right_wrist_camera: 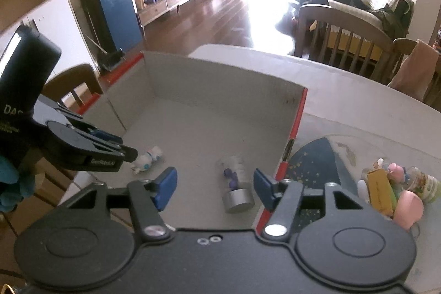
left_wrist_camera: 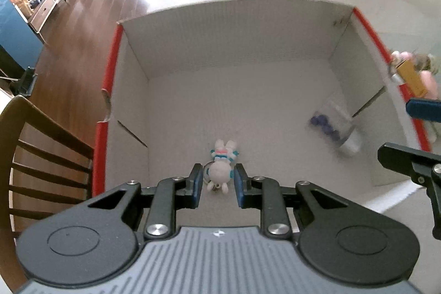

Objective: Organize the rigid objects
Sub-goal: 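Open the right tool to drop the bottle while the left tool releases the bunny, then withdraw both tools from the box back over the item pile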

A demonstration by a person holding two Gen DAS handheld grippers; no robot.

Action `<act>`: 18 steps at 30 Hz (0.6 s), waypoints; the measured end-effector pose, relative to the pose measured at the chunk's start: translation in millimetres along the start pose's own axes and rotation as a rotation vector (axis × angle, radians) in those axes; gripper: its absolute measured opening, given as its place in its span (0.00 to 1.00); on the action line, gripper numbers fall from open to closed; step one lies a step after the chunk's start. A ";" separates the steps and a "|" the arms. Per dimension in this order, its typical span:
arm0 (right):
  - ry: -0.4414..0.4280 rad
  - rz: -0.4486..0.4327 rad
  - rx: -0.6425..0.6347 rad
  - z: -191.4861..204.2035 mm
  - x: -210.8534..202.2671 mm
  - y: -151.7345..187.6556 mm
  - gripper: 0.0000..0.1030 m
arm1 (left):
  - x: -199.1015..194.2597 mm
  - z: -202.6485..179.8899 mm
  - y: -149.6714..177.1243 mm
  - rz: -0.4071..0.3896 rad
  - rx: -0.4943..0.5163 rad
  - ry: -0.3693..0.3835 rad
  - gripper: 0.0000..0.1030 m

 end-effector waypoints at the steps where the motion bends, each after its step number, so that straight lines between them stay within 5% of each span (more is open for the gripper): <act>1: -0.002 -0.010 0.004 -0.3 -5.2 -0.5 0.60 | -6.6 -0.8 2.7 -0.014 -0.004 0.004 0.22; 18: -0.037 -0.168 0.110 -36.7 -92.5 19.0 0.78 | -96.7 -54.0 -19.4 -0.199 0.023 0.137 0.22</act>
Point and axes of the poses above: each gripper's, at about its wrist camera, not at the fingertips, and x roughly the way its jaws point, z to its left, y to its underside, the point moved 4 cm from there along x, roughly the way its jaws point, and after that the axes turned 2 degrees about y, right-handed, at the moved point
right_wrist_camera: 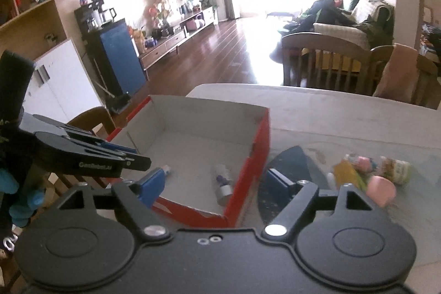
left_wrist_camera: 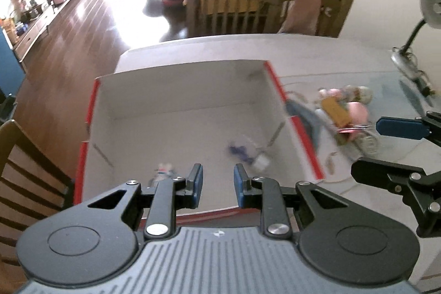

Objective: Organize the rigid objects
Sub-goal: 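Withdraw both tools from the box back over the item pile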

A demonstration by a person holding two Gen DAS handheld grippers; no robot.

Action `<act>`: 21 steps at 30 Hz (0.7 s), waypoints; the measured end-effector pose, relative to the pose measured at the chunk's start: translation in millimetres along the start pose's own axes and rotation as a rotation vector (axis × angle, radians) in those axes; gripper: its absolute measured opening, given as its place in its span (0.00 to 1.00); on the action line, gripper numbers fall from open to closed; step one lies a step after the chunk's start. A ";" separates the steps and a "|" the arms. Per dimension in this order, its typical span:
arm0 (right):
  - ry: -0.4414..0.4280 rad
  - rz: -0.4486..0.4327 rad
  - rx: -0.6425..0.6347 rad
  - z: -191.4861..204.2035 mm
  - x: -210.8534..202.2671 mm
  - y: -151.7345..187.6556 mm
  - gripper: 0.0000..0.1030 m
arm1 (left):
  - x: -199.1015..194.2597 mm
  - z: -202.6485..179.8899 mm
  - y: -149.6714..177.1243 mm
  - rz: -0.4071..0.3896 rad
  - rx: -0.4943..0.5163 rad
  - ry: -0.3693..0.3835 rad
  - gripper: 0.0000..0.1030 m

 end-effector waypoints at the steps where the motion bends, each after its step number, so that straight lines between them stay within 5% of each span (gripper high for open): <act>1: 0.002 -0.005 0.007 -2.5 -5.3 0.2 0.78 | -0.5 -6.9 1.5 -0.007 0.005 0.010 0.22; 13: 0.109 -0.018 0.055 -80.1 -40.3 39.2 0.78 | 17.7 -84.6 -4.3 -0.041 0.026 0.071 0.24; 16: 0.138 -0.006 0.048 -100.3 -42.4 50.2 0.78 | 32.0 -103.3 -6.6 -0.043 0.026 0.079 0.33; 19: 0.149 0.012 0.057 -120.7 -42.8 59.5 0.78 | 42.3 -119.4 -9.4 -0.049 0.011 0.093 0.64; 21: 0.154 0.017 0.057 -132.2 -42.0 64.2 0.78 | 46.9 -130.8 -11.3 -0.063 0.017 0.088 0.64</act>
Point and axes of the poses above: each gripper's, at about its wrist camera, not at the fingertips, and x roughly the way its jaws point, z to its left, y to its underside, the point moved 4 cm from there along x, roughly the way its jaws point, and after that the axes turned 2 degrees about y, right-handed, at the moved point
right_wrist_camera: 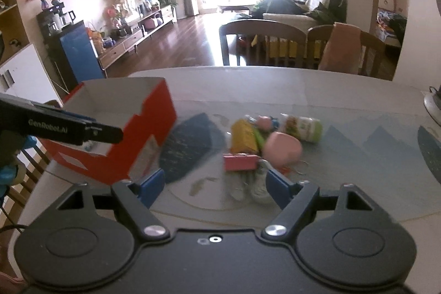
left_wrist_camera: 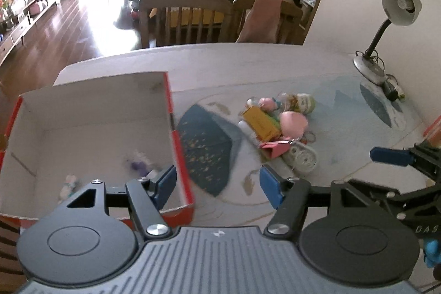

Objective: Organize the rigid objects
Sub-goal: 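Withdraw both tools from the box back over the item pile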

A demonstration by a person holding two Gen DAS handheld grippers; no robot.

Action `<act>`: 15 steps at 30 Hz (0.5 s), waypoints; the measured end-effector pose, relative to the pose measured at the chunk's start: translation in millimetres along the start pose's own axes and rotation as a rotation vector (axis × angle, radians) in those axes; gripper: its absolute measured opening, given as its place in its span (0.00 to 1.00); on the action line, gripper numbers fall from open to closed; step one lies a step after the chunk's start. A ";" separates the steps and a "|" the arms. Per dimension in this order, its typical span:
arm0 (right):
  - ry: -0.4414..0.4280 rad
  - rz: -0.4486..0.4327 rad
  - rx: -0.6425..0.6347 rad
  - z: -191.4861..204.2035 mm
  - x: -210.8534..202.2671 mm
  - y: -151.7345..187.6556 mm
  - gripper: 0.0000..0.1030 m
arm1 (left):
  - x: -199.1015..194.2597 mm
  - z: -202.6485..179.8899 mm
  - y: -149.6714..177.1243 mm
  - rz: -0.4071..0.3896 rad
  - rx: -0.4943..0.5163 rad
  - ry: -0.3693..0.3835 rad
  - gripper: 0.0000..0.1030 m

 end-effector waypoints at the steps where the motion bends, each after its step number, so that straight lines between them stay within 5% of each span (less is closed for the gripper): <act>1: 0.001 0.001 0.001 -6.1 1.6 1.4 0.78 | 3.3 -5.2 -0.9 0.001 0.005 0.000 0.64; 15: -0.006 0.056 -0.100 -58.9 49.2 18.9 0.75 | 74.9 -59.6 -9.0 0.034 -0.100 0.007 0.82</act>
Point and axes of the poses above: each gripper's, at about its wrist camera, not at the fingertips, and x roughly the way its jaws point, z to its left, y to its underside, the point moved 4 cm from there along x, roughly the way its jaws point, and after that the axes turned 2 degrees about y, right-handed, at the moved point
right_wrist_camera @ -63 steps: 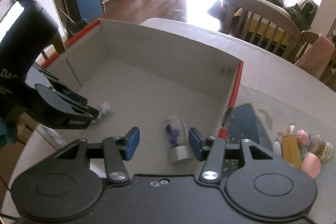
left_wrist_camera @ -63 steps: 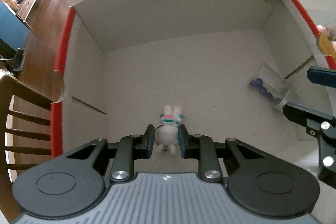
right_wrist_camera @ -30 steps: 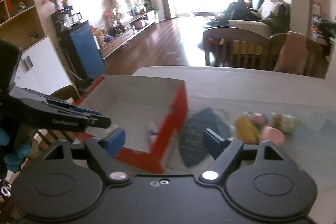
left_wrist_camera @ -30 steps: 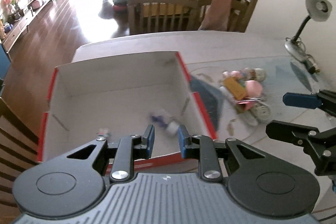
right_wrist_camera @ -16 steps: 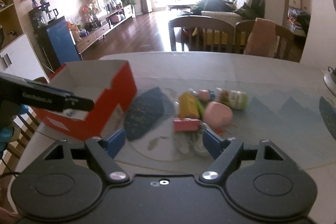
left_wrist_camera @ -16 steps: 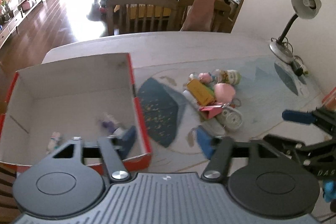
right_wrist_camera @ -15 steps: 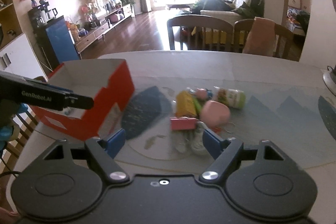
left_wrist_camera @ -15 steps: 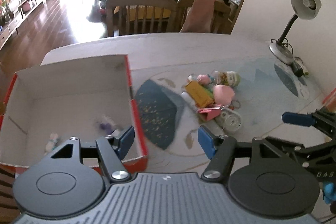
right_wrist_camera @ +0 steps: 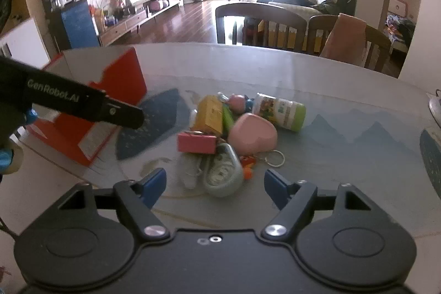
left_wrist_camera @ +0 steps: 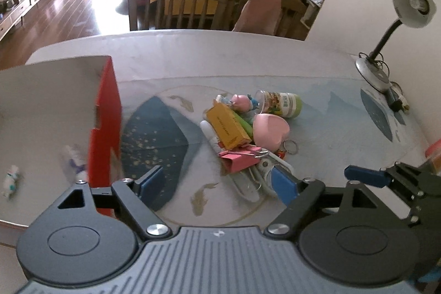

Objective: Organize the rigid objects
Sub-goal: 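Withdraw both tools from the box back over the item pile, then grasp the yellow carton with the left tool while the right tool grasps the green-capped jar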

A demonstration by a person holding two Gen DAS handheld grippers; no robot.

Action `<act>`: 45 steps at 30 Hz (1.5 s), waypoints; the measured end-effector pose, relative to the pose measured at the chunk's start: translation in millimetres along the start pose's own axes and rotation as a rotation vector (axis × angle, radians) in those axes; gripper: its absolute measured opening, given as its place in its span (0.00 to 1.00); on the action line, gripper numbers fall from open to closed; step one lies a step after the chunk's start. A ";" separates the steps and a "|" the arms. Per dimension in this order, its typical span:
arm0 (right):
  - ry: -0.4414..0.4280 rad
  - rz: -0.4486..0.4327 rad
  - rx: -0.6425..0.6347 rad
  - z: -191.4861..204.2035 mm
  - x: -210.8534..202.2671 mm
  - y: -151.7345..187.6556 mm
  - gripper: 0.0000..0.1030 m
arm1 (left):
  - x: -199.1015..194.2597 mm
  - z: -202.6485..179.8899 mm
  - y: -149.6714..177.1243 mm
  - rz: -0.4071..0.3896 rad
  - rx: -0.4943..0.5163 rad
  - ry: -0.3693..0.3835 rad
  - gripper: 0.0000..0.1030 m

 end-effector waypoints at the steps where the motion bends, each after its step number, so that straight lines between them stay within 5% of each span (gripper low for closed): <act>1: -0.007 0.002 -0.005 -3.1 2.6 -0.5 0.75 | 4.5 -2.3 -0.2 0.001 -0.006 -0.002 0.82; 7: 0.016 -0.008 0.014 -42.3 17.0 -16.1 0.75 | 27.4 -11.3 -6.7 -0.034 -0.025 -0.035 0.96; 16: 0.040 -0.038 0.060 -90.5 47.7 -58.0 0.75 | 60.9 -15.2 -37.4 -0.042 -0.035 -0.084 0.96; 29: 0.031 0.061 0.180 -95.5 118.7 -82.8 0.75 | 121.5 -1.3 -51.1 0.042 -0.018 -0.102 0.96; 42: 0.133 0.122 0.172 -86.4 140.8 -77.6 0.79 | 145.3 0.5 -46.7 0.053 -0.015 -0.062 0.95; 45: 0.135 0.120 0.178 -84.9 140.4 -75.6 0.79 | 148.2 0.4 -46.8 0.048 -0.008 -0.053 0.82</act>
Point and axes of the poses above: each gripper's, at about its wrist camera, not at the fingertips, and x roughly the way its jaws point, z to its left, y to its underside, the point moved 4 cm from there along x, roughly the way its jaws point, and after that the axes turned 2 degrees about y, right-handed, at the moved point
